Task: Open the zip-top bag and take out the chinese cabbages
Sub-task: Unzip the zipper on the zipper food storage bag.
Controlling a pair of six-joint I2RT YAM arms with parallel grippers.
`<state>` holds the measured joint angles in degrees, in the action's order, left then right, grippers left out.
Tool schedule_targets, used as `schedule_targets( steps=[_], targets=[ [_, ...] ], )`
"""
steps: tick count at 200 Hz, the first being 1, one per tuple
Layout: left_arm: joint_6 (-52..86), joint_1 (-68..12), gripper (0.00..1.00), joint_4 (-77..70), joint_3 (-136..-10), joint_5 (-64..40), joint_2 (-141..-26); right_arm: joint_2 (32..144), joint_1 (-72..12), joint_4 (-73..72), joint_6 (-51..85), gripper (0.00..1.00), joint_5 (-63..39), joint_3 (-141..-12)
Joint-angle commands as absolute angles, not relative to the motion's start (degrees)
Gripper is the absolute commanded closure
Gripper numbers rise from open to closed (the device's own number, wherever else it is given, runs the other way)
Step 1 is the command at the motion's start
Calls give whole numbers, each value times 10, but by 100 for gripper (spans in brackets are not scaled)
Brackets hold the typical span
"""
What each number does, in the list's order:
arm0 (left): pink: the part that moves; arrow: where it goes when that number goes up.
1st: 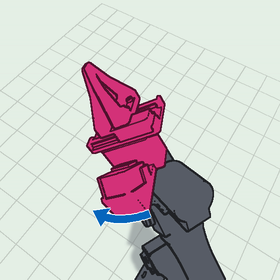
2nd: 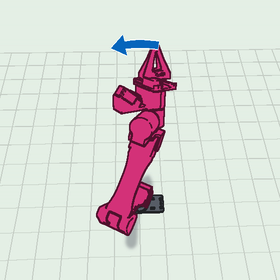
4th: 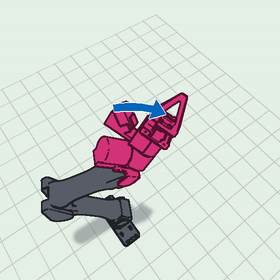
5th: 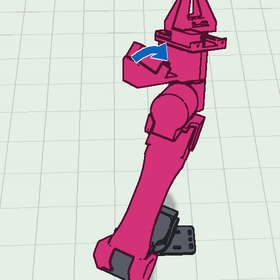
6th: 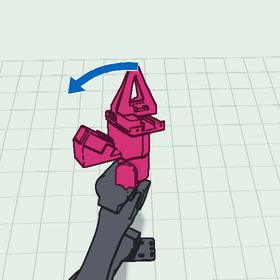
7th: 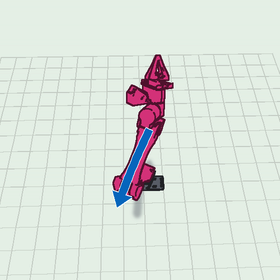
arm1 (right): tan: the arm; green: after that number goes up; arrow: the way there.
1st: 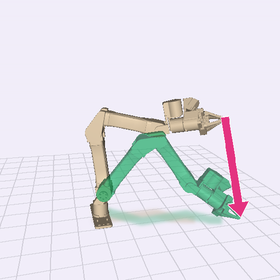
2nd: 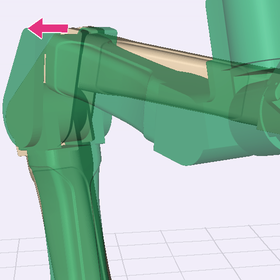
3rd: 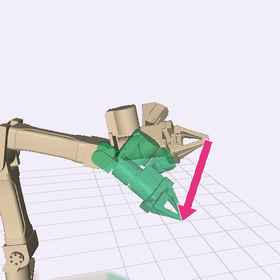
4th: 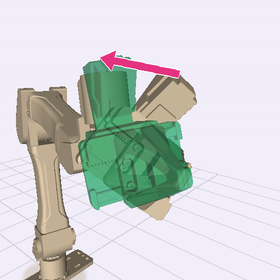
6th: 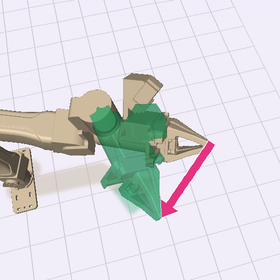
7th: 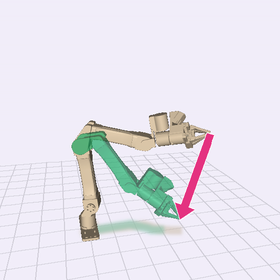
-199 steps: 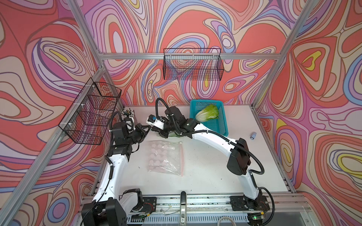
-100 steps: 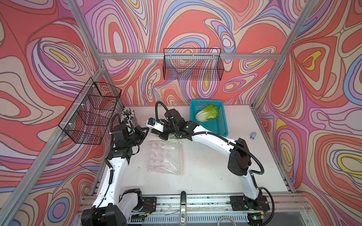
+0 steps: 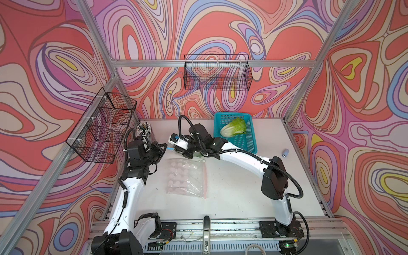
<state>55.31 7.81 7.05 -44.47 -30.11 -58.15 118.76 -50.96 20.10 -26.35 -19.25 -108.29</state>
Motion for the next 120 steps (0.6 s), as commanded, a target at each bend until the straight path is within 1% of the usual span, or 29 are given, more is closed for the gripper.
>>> schedule_targets(
  steps=[1,120],
  targets=[
    [550,88,100,49,-457,-263,-580,1158,-495,230,-273,100,-173,-1063],
    [538,110,100,68,-468,-244,-575,1082,-462,207,-260,100,-124,-970]
  ],
)
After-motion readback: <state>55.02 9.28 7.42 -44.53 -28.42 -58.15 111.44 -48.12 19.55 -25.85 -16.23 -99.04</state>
